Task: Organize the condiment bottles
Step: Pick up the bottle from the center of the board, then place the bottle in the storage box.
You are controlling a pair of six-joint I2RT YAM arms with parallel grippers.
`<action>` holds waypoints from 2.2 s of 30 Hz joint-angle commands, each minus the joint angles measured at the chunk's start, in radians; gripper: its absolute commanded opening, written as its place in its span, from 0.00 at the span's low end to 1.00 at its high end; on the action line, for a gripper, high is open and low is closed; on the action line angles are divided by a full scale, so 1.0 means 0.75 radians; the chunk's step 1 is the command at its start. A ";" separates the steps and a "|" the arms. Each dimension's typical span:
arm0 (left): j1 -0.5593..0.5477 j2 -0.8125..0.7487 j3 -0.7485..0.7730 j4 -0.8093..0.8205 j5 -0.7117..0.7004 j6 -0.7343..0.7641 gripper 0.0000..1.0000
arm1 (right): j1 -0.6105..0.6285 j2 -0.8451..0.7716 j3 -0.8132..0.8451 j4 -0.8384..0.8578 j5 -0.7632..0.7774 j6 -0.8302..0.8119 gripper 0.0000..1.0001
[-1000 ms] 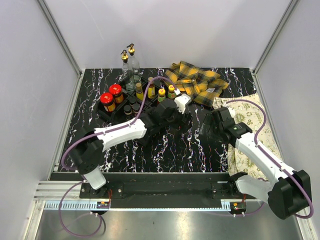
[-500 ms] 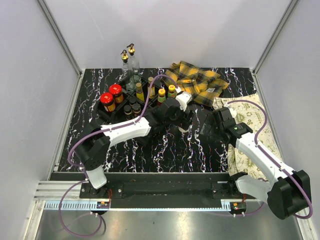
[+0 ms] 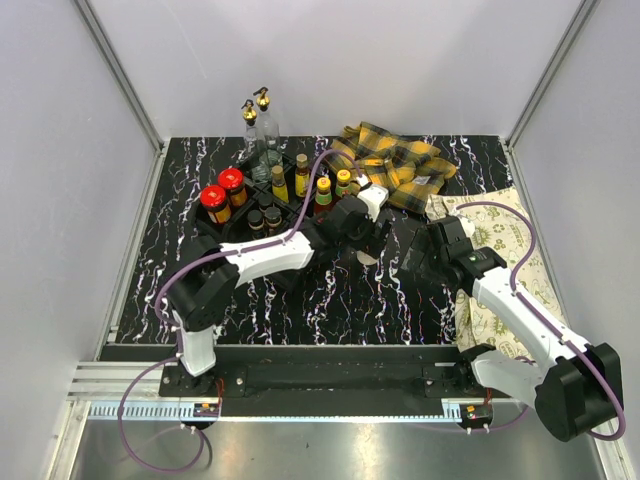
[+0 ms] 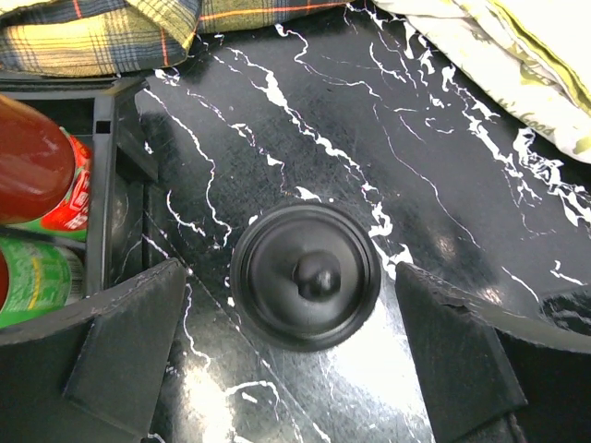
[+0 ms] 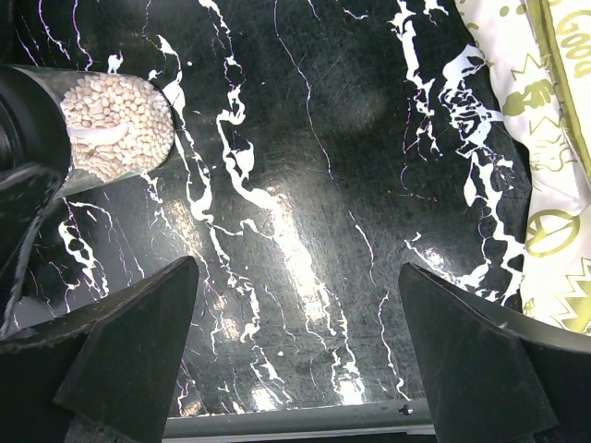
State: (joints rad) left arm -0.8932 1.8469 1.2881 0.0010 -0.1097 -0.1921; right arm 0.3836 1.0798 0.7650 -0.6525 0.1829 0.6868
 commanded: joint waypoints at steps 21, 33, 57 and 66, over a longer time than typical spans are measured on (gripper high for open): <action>-0.001 0.090 0.142 0.003 -0.089 0.039 0.23 | -0.021 -0.043 0.007 -0.005 0.028 -0.014 1.00; -0.003 -0.300 0.048 -0.193 -0.181 0.033 0.00 | -0.021 -0.051 0.027 -0.009 0.012 -0.010 1.00; 0.001 -1.000 -0.490 -0.367 -0.617 -0.165 0.00 | -0.021 0.019 0.017 0.019 -0.050 0.011 1.00; 0.090 -0.861 -0.504 -0.320 -0.613 -0.229 0.00 | -0.021 0.015 0.007 0.025 -0.050 0.000 1.00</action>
State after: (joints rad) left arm -0.8639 1.1881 0.9134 -0.3431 -0.5358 -0.3260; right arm 0.3763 1.0950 0.7643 -0.6552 0.1524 0.6868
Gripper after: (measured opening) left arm 0.643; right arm 0.994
